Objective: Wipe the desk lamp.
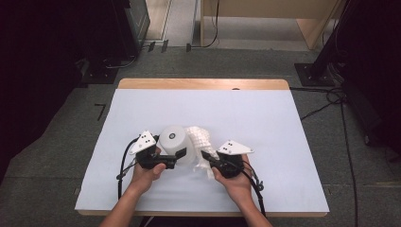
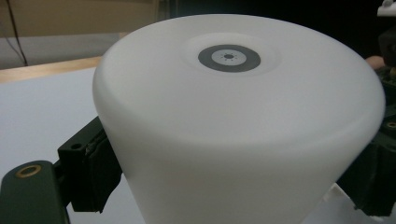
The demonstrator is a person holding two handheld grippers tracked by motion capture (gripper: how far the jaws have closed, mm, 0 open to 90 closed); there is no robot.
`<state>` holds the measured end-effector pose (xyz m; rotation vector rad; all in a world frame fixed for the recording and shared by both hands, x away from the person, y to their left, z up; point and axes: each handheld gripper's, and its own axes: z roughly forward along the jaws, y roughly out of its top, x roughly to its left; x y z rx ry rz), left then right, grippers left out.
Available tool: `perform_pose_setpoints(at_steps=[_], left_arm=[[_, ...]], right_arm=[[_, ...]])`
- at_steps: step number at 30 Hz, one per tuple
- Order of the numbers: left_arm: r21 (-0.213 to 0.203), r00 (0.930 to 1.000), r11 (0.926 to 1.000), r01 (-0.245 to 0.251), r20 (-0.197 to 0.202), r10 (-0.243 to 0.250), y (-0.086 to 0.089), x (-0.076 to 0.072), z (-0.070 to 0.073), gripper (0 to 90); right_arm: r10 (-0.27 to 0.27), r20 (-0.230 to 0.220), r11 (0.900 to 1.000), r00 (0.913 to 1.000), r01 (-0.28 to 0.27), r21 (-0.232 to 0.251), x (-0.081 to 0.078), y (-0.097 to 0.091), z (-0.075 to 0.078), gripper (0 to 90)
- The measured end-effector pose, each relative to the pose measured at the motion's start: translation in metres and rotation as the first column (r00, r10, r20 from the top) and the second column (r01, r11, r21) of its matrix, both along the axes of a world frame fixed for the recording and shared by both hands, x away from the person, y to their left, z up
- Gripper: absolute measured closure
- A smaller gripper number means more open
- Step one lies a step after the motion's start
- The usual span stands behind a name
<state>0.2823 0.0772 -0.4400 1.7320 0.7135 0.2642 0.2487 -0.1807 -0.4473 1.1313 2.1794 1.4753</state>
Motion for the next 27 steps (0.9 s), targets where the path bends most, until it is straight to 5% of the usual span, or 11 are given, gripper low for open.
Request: perform_pose_setpoints(at_steps=[6,10,20,27], left_arm=[[0.079,0.9994,0.9964,0.029,0.018,-0.031,-0.015,-0.005,-0.005,8.9],[0.116,0.9984,0.9920,0.048,0.025,-0.051,-0.025,-0.008,-0.009,8.9],[0.029,0.9998,0.9996,-0.002,0.021,0.001,-0.005,-0.001,0.003,8.9],[0.085,0.9993,0.9961,0.023,0.028,-0.026,-0.012,-0.002,-0.003,8.9]], right_arm=[[0.010,0.043,0.9986,0.9990,-0.013,0.051,-0.005,0.000,0.015,79.2],[0.002,0.119,0.9955,0.9928,-0.013,0.094,-0.011,-0.008,0.034,79.1],[0.025,-0.024,0.9996,0.9994,-0.025,0.013,0.002,0.005,-0.006,79.2],[0.020,0.029,0.9988,0.9994,-0.021,0.044,-0.002,0.003,0.009,79.2]])
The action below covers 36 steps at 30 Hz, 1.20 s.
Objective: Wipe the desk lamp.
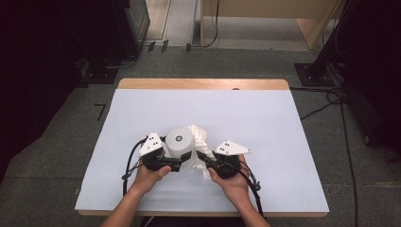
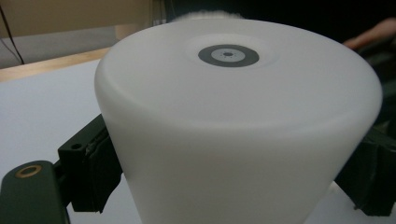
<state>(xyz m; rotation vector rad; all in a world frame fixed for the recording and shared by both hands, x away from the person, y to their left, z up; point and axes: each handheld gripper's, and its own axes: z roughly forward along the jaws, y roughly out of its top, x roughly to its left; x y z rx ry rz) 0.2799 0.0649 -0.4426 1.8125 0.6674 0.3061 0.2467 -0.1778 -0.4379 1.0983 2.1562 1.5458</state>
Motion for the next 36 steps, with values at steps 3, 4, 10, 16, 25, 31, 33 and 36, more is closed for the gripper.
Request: perform_pose_setpoints(at_steps=[3,4,10,16,25,31,33,36], left_arm=[[0.034,0.9999,0.9993,0.015,0.004,-0.015,-0.008,-0.002,-0.004,8.9],[0.034,0.9999,0.9993,0.015,0.004,-0.015,-0.008,-0.002,-0.004,8.9],[-0.016,0.9999,0.9998,-0.015,-0.004,0.015,0.002,0.002,0.002,8.9],[0.054,0.9938,0.9932,-0.103,0.048,0.101,-0.002,0.002,-0.002,8.9],[0.179,0.9846,0.9699,-0.165,0.088,0.151,-0.010,0.005,-0.021,8.8],[0.147,0.9805,0.9697,-0.195,0.056,0.189,-0.004,0.003,-0.022,7.3],[0.140,0.9749,0.9649,-0.222,0.046,0.218,-0.005,0.000,-0.020,6.6],[0.124,0.9502,0.9421,-0.312,0.038,0.309,-0.013,-0.007,-0.019,6.2]], right_arm=[[-0.014,0.059,0.9997,0.9982,0.013,0.020,-0.006,-0.006,0.016,79.3],[-0.014,0.059,0.9997,0.9982,0.013,0.020,-0.006,-0.006,0.016,79.3],[-0.006,0.002,0.9992,1.0000,0.006,-0.040,0.000,0.001,-0.005,79.3],[-0.030,-0.054,0.9973,0.9981,0.027,-0.068,0.008,-0.001,-0.019,79.2],[-0.104,-0.082,0.9937,0.9912,0.101,-0.049,0.013,-0.022,-0.020,79.1],[-0.109,-0.082,0.9936,0.9907,0.106,-0.040,0.014,-0.027,-0.020,79.0],[-0.115,-0.086,0.9930,0.9896,0.112,-0.036,0.014,-0.029,-0.019,78.9],[-0.123,-0.079,0.9922,0.9893,0.121,-0.032,0.014,-0.032,-0.019,78.9]])
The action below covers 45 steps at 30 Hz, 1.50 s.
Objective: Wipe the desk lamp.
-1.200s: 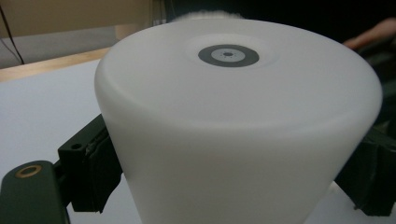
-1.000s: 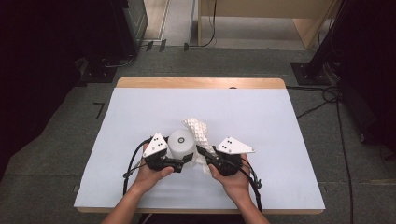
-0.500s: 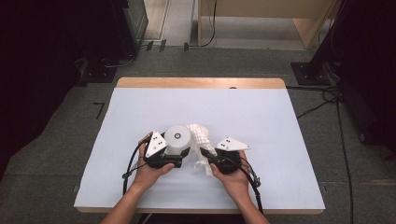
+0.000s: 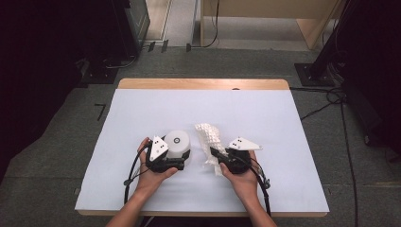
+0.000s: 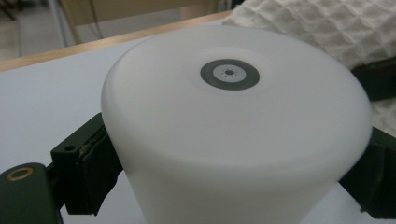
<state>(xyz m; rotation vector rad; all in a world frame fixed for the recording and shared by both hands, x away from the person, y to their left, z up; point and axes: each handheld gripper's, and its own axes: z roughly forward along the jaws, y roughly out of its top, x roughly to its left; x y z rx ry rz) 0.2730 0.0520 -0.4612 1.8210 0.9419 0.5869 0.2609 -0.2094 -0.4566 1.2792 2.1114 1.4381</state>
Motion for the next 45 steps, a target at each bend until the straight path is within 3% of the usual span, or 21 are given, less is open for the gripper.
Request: perform_pose_setpoints(at_steps=[2,3,5,7,11,14,16,17,18,19,22,29,38,41,45], left_arm=[[0.015,0.9974,0.9973,-0.072,-0.008,0.072,-0.008,-0.004,0.000,5.3],[0.015,0.9974,0.9973,-0.072,-0.008,0.072,-0.008,-0.004,0.000,5.3],[0.029,0.9908,0.9904,-0.135,-0.004,0.135,-0.016,-0.005,0.000,5.5],[0.026,0.9921,0.9918,-0.126,-0.004,0.126,-0.015,-0.004,0.000,8.5],[0.020,0.9967,0.9966,-0.080,-0.007,0.080,-0.010,0.000,0.001,8.8],[-0.038,0.9995,0.9989,-0.028,-0.016,0.027,0.000,0.003,0.005,8.9],[-0.106,0.9994,0.9938,0.033,-0.008,-0.034,0.006,0.003,0.012,8.9],[-0.152,0.9971,0.9854,0.076,0.011,-0.075,0.010,0.002,0.018,8.9],[-0.152,0.9971,0.9854,0.076,0.011,-0.075,0.010,0.002,0.018,8.9],[-0.166,0.9939,0.9799,0.111,0.016,-0.110,0.011,0.001,0.021,8.9],[-0.150,0.9901,0.9787,0.141,0.020,-0.139,0.009,0.001,0.019,8.9],[-0.148,0.9822,0.9712,0.187,0.011,-0.188,0.005,0.001,0.016,9.0],[-0.106,0.9727,0.9671,0.231,0.002,-0.232,-0.004,0.000,0.012,9.0],[-0.114,0.9715,0.9650,0.236,0.007,-0.237,-0.002,0.000,0.014,9.0],[-0.140,0.9727,0.9628,0.231,0.019,-0.231,0.005,0.001,0.020,9.0]], right_arm=[[0.000,0.002,1.0000,1.0000,0.000,0.000,0.000,0.000,0.000,78.9],[0.000,0.002,1.0000,1.0000,0.000,0.000,0.000,0.000,0.000,78.9],[0.004,-0.002,1.0000,1.0000,-0.004,-0.002,-0.001,0.001,0.000,78.9],[0.006,0.001,1.0000,1.0000,-0.006,-0.007,-0.001,0.002,-0.001,78.9],[0.010,-0.007,0.9999,0.9999,-0.010,-0.010,-0.001,0.005,-0.003,78.9],[0.024,-0.011,0.9995,0.9996,-0.024,-0.019,-0.002,0.011,-0.006,78.9],[0.039,-0.013,0.9989,0.9992,-0.039,-0.027,-0.002,0.015,-0.008,78.9],[0.049,-0.017,0.9982,0.9987,-0.050,-0.033,-0.003,0.021,-0.009,78.9],[0.049,-0.017,0.9982,0.9987,-0.050,-0.033,-0.003,0.021,-0.009,78.9],[0.071,-0.016,0.9968,0.9973,-0.072,-0.036,-0.005,0.026,-0.010,79.0],[0.112,0.008,0.9933,0.9937,-0.112,-0.030,-0.008,0.032,-0.006,79.0],[0.122,0.053,0.9925,0.9911,-0.122,-0.001,-0.013,0.030,0.007,79.1],[0.123,0.142,0.9915,0.9822,-0.127,0.025,-0.020,0.024,0.030,79.2],[0.126,0.139,0.9912,0.9822,-0.131,0.023,-0.019,0.023,0.029,79.2],[0.129,0.097,0.9915,0.9868,-0.130,0.003,-0.014,0.026,0.018,79.1]])
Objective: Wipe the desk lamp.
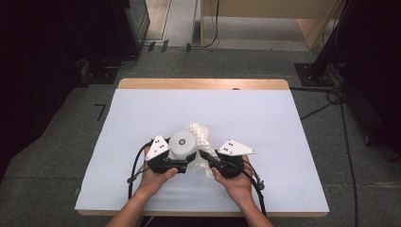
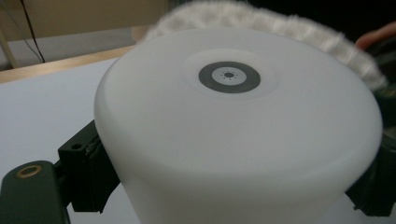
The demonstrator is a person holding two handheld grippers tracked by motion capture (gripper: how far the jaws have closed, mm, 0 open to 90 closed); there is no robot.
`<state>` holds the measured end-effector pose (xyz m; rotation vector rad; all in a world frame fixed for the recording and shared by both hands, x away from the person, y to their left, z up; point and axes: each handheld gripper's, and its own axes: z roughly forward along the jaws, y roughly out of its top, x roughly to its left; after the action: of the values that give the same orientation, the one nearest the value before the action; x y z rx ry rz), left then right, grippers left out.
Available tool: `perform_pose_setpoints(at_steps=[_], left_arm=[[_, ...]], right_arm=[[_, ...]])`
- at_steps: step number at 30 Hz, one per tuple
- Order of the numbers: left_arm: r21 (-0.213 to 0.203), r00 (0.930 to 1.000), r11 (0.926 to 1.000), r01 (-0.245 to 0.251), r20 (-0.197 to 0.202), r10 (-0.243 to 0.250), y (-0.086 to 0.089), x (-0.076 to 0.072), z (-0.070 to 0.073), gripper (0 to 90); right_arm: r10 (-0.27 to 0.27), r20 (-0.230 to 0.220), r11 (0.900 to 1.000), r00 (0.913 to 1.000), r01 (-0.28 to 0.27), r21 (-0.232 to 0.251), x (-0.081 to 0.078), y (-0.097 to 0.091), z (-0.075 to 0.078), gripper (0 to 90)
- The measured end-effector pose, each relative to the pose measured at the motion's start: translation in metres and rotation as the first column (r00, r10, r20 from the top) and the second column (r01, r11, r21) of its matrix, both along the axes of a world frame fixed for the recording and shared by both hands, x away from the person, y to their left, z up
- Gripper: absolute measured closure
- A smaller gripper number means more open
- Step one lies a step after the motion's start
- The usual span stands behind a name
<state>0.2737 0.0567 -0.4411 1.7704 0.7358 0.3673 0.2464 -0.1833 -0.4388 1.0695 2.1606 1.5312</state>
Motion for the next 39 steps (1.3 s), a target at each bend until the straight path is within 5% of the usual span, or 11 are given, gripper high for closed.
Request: perform_pose_setpoints(at_steps=[3,7,11,16,21,29,30,39], left_arm=[[-0.020,0.9998,0.9996,-0.022,0.002,0.022,0.009,0.003,0.004,9.0],[-0.031,0.9998,0.9993,-0.021,-0.003,0.021,0.012,0.005,0.004,9.0],[-0.005,1.0000,1.0000,-0.004,0.003,0.004,0.009,0.004,0.003,9.0],[0.081,0.9981,0.9952,0.056,0.022,-0.058,-0.006,-0.002,-0.002,9.0],[0.104,0.9966,0.9918,0.074,0.028,-0.078,-0.012,-0.004,-0.004,9.0],[0.137,0.9974,0.9900,-0.032,0.068,0.023,-0.004,0.001,-0.002,9.0],[0.177,0.9937,0.9812,-0.077,0.095,0.061,-0.002,0.003,-0.004,8.9],[0.223,0.9898,0.9668,-0.126,0.095,0.107,0.004,0.011,-0.013,8.9]], right_arm=[[0.011,-0.050,0.9994,0.9987,-0.012,-0.033,0.003,0.007,-0.014,79.1],[0.017,-0.058,0.9988,0.9982,-0.019,-0.045,0.004,0.011,-0.018,79.2],[0.018,-0.037,0.9995,0.9992,-0.019,-0.026,0.004,0.008,-0.011,79.2],[-0.007,-0.010,1.0000,0.9999,0.007,0.006,0.002,0.000,0.000,79.2],[-0.021,0.019,0.9993,0.9996,0.021,0.032,0.001,-0.008,0.009,79.2],[-0.022,-0.005,0.9997,0.9998,0.022,0.009,0.005,-0.007,-0.001,79.2],[-0.026,-0.007,0.9996,0.9996,0.026,0.007,0.006,-0.007,-0.002,79.2],[-0.057,-0.033,0.9983,0.9978,0.058,0.012,0.010,-0.015,-0.009,79.1]])
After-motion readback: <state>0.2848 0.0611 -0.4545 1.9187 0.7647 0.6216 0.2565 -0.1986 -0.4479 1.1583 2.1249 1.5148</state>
